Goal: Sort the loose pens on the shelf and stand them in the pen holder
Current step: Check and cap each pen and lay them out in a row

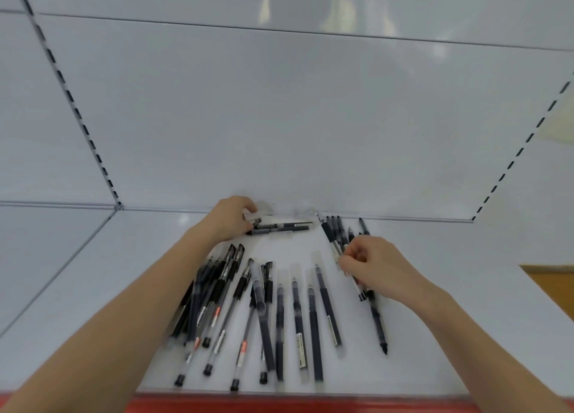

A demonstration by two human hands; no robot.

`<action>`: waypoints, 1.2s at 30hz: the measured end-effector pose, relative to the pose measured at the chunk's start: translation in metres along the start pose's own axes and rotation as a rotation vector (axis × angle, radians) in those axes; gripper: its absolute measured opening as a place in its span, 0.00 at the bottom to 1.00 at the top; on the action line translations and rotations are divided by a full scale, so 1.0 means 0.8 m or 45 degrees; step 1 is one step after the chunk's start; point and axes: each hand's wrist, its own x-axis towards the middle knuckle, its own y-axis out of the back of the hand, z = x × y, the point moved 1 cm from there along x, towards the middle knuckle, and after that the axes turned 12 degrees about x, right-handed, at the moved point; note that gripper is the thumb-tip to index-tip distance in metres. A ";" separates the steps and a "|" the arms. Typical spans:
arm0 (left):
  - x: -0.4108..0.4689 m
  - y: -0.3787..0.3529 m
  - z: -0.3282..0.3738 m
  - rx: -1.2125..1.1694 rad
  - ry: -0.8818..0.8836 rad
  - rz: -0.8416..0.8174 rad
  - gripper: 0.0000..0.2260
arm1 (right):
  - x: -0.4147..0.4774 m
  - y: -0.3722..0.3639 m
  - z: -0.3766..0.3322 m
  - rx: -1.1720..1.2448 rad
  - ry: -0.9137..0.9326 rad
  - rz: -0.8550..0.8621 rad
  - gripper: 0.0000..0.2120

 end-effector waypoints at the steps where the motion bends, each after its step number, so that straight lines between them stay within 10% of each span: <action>1: -0.003 0.002 0.000 -0.043 0.009 -0.002 0.18 | 0.000 0.000 -0.001 0.008 0.007 0.008 0.04; 10: -0.043 0.034 0.031 -0.638 -0.065 0.230 0.20 | -0.008 -0.003 -0.040 0.318 0.230 0.160 0.04; 19: -0.080 0.045 0.055 -2.060 0.045 -0.033 0.13 | -0.043 -0.018 -0.071 0.446 0.527 0.089 0.08; 36: -0.104 0.040 0.069 -2.002 -0.069 0.106 0.09 | -0.057 -0.030 -0.077 0.415 0.482 0.067 0.07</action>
